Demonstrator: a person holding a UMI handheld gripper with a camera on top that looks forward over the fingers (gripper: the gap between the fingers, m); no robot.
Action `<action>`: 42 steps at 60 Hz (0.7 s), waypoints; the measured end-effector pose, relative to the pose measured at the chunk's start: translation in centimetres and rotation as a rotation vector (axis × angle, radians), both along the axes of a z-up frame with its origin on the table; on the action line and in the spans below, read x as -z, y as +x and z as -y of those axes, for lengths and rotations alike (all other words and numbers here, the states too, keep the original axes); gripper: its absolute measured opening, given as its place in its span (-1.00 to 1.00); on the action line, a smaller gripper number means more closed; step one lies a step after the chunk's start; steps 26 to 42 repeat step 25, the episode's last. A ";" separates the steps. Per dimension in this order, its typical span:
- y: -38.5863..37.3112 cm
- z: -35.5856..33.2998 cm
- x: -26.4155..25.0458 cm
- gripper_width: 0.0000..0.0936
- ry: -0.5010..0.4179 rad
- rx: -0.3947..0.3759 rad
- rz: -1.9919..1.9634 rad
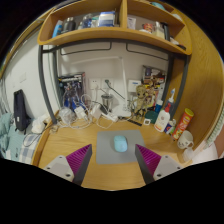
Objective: Arrange mouse
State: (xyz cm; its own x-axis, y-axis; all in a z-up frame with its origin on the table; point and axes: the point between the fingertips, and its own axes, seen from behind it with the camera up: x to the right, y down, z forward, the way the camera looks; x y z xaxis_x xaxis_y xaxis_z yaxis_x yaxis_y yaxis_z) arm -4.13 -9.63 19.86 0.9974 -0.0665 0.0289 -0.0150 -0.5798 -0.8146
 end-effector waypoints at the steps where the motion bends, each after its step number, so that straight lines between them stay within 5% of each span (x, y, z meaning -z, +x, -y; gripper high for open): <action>1: -0.4 0.4 -0.2 0.86 0.002 0.001 0.002; 42: -4.0 7.3 -3.5 0.86 0.019 -0.035 0.028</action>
